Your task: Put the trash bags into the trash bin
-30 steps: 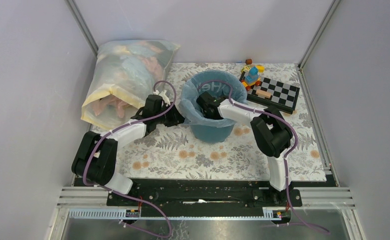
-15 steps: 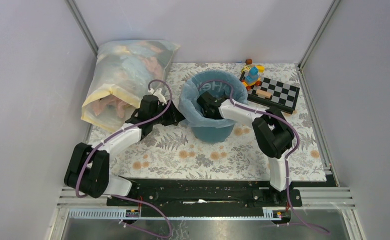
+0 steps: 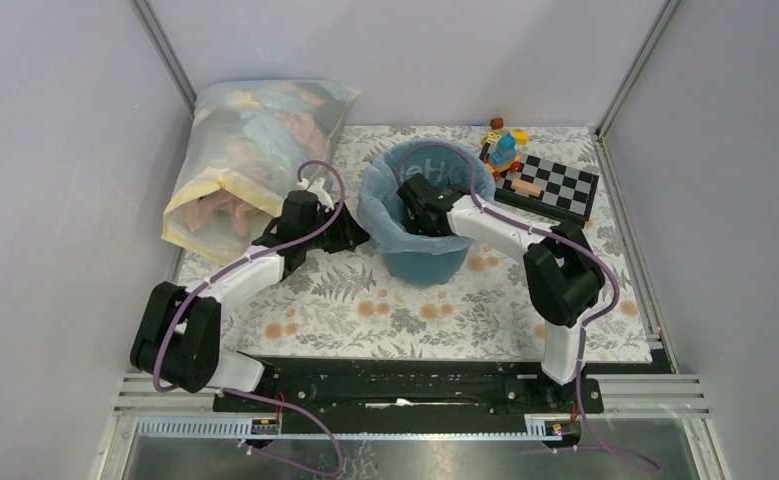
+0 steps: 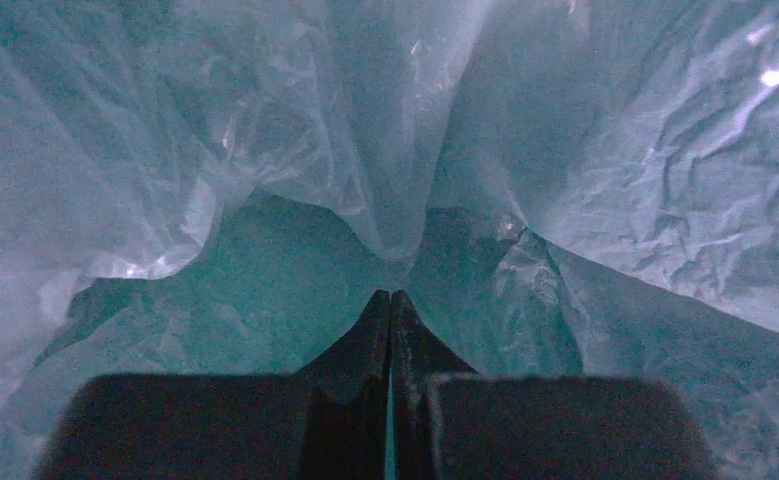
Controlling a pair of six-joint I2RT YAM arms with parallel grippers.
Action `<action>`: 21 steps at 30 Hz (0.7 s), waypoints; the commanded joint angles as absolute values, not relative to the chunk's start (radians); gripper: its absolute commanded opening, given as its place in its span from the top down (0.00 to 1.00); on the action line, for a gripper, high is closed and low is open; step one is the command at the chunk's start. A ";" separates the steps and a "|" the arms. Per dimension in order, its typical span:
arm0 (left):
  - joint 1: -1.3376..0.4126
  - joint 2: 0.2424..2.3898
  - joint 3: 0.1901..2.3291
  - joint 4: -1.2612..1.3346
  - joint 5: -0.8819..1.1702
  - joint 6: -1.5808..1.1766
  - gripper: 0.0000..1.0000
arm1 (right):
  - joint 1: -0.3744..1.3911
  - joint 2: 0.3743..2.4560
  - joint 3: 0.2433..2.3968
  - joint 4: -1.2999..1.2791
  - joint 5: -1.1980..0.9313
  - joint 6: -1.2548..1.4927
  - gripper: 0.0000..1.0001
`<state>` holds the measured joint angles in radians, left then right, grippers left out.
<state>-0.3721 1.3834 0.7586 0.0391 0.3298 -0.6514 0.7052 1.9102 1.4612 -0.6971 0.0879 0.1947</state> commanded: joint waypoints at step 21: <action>-0.374 1.262 0.803 -0.067 0.223 -0.617 0.49 | 0.710 1.619 1.774 -0.815 0.275 0.176 0.78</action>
